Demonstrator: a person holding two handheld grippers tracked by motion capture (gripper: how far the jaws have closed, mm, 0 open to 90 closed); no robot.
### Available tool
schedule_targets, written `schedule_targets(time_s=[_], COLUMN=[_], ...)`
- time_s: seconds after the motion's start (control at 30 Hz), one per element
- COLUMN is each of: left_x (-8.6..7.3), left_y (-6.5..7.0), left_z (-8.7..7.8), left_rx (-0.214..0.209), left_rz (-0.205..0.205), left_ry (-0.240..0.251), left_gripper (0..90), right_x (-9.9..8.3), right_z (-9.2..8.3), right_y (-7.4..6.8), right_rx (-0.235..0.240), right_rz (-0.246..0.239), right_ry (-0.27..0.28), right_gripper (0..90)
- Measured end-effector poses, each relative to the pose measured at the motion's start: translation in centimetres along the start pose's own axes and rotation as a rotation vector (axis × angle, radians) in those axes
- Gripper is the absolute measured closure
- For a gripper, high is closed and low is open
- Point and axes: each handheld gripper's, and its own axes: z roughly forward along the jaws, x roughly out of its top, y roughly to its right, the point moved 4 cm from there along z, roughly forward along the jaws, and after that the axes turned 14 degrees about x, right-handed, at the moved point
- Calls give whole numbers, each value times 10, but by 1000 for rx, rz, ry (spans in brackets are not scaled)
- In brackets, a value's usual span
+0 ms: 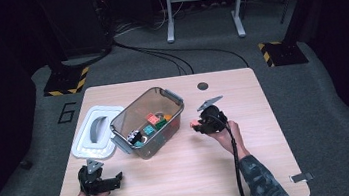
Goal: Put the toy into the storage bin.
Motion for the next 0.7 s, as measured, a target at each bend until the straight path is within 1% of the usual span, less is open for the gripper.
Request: schedule_targets(time_s=[0.03,0.07,0.27,0.4,0.43,0.53,0.6,0.7], left_x=[0,0,0,0,0,0,0,0], left_y=[0,0,0,0,0,0,0,0], left_z=[0,0,0,0,0,0,0,0], left_rx=[0,0,0,0,0,0,0,0], left_rz=[1,0,-1,-2,0,-2,0,-1], left_ry=[0,-1,0,-3,-1,0,0,-1], left_gripper=[0,0,0,0,0,0,0,0], right_x=[1,3,9,15,21,25,31,34], right_z=[-2,-6,-13,-17,-19,-21,-24,-26], right_y=[2,7,12,16,17,20,23,23], right_rx=[-5,-10,-24,-33,-39,-45,-51,-54], right_rz=[2,-3,19,11,9,3,7,13], right_ry=[6,6,14,15,18,23,30,35], right_gripper=[679,679,679,679,680,680,680,680])
